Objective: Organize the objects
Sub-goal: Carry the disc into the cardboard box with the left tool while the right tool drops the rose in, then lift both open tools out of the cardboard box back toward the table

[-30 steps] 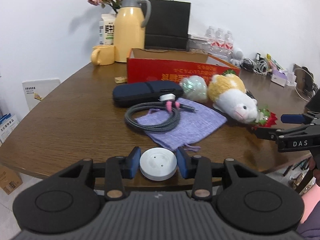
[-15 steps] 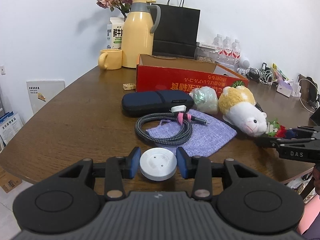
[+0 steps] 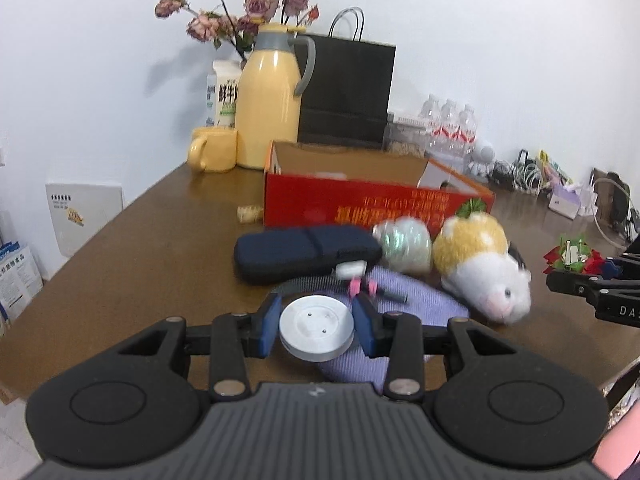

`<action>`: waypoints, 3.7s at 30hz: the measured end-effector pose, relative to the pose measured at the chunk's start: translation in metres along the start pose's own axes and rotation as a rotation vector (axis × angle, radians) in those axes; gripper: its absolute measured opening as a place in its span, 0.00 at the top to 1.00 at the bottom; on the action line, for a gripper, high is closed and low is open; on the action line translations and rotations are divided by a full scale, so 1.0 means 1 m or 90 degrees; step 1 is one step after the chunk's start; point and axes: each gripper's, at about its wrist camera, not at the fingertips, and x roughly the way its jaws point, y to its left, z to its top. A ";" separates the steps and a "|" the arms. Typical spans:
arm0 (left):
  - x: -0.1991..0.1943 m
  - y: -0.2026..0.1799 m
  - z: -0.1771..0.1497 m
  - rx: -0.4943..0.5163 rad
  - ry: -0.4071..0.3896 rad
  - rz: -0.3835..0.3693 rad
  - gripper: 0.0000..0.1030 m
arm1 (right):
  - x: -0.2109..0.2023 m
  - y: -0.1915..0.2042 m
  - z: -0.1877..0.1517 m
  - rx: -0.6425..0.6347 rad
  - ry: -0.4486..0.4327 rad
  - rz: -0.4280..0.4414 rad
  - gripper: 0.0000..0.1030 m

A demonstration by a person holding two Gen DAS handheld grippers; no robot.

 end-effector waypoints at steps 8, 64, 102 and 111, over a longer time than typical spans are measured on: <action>0.027 -0.010 0.051 0.010 -0.067 -0.011 0.61 | 0.021 -0.004 0.045 -0.017 -0.070 -0.002 0.57; 0.193 -0.036 0.142 0.009 -0.139 0.042 0.00 | 0.187 -0.035 0.116 0.074 -0.078 -0.048 0.00; -0.004 -0.012 0.051 0.016 -0.094 0.019 0.00 | 0.008 0.018 0.023 0.050 0.006 -0.018 0.00; 0.007 -0.002 0.020 0.006 -0.024 0.016 0.00 | 0.021 0.023 -0.007 0.067 0.068 -0.002 0.00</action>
